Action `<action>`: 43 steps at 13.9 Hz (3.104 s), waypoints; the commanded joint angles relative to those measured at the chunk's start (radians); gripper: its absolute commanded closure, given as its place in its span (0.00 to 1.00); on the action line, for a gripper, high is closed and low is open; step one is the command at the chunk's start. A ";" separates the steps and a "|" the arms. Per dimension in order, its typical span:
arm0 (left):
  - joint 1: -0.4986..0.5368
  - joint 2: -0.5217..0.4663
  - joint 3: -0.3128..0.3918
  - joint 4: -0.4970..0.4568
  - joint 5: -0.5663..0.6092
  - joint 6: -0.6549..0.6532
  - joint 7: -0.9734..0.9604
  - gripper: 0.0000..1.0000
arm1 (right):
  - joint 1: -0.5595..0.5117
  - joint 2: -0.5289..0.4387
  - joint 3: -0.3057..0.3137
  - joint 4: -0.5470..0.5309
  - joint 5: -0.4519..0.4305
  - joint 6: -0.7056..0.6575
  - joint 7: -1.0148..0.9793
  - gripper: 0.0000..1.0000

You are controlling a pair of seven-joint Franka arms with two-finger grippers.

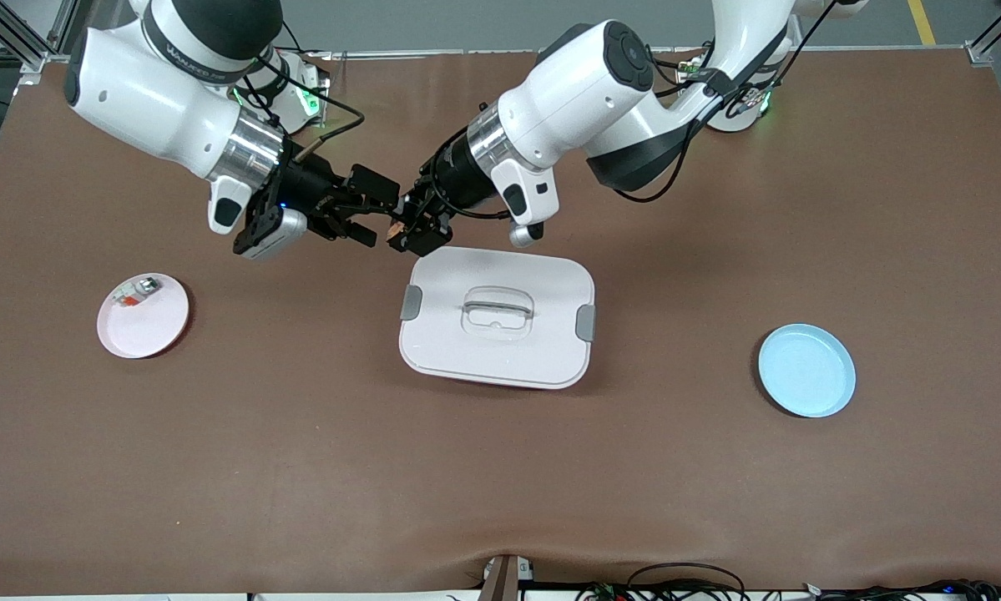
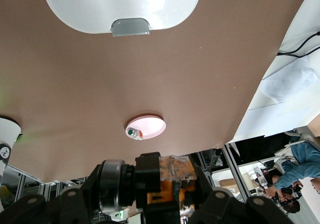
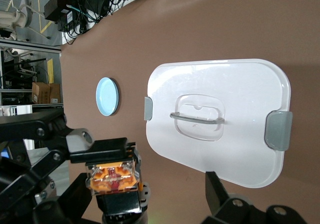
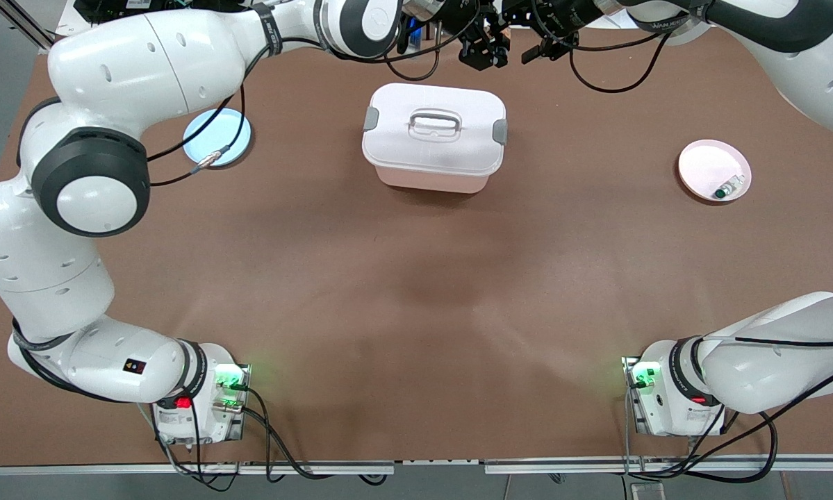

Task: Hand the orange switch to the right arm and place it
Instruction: 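Close the right gripper on the switch held by the left gripper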

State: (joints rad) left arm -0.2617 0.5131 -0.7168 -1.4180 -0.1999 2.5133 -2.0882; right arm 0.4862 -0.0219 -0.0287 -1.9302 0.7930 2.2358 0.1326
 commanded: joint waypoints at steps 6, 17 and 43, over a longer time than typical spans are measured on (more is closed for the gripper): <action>-0.002 -0.007 0.000 0.011 -0.009 0.002 -0.012 0.78 | 0.023 -0.009 -0.010 0.037 0.012 0.011 0.022 0.02; -0.002 -0.007 0.000 0.010 -0.009 0.002 -0.012 0.78 | 0.038 0.039 -0.010 0.059 -0.014 0.054 -0.016 0.31; 0.068 -0.070 0.000 0.010 -0.009 -0.069 -0.009 0.00 | -0.030 0.083 -0.020 0.086 -0.109 -0.033 -0.356 1.00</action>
State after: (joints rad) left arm -0.2213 0.4941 -0.7163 -1.3996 -0.2000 2.4967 -2.0882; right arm 0.4951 0.0439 -0.0536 -1.8678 0.7146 2.2513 -0.1153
